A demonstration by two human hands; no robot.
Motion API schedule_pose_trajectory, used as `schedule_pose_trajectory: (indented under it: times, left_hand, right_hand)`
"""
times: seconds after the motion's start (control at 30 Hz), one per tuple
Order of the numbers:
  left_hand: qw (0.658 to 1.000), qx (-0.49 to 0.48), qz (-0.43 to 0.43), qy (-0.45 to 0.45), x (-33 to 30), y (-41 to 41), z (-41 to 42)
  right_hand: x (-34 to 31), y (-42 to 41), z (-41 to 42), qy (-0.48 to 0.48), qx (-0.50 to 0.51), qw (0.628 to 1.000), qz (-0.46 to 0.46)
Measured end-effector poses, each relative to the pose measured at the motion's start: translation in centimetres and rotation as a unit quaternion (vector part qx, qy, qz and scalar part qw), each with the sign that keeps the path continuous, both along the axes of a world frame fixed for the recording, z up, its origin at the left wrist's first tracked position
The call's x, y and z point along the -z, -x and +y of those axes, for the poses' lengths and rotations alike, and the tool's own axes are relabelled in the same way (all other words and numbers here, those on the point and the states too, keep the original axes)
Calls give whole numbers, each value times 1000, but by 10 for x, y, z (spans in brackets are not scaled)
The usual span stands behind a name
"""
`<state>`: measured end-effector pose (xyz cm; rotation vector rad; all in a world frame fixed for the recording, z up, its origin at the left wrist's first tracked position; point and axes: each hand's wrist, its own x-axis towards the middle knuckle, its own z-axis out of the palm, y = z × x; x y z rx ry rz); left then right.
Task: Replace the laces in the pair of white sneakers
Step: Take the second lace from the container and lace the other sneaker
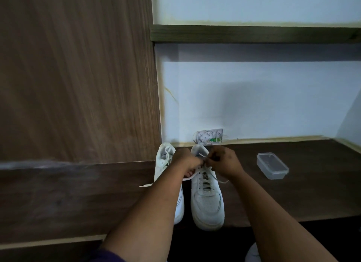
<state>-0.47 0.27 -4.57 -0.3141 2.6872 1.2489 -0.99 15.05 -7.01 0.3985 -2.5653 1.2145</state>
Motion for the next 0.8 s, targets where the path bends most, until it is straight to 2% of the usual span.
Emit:
schedule_pose_trajectory:
  times: [0.07, 0.2, 0.33, 0.47, 0.53, 0.63, 0.8]
  left_hand:
    - [999, 2, -12, -50, -1, 2, -2]
    - [989, 16, -75, -130, -8, -2, -6]
    - [984, 19, -75, -162, -8, -4, -7]
    - [984, 25, -103, -144, -5, 1, -9]
    - [983, 12, -112, -142, -2, 5, -14]
    - [984, 18, -121, -130, 4, 10, -19]
    - [985, 24, -114, -130, 5, 11, -19]
  right_hand:
    - [1, 1, -1, -13, -16, 1000, 15]
    - [0, 2, -8, -153, -18, 986, 60]
    - [1, 1, -16, -254, 21, 965, 59]
    - [-3, 6, -19, -316, 19, 946, 69]
    - [-4, 8, -18, -306, -10, 950, 57]
    - [-4, 6, -14, -238, -46, 969, 43]
    - [8, 14, -4, -112, -30, 993, -22]
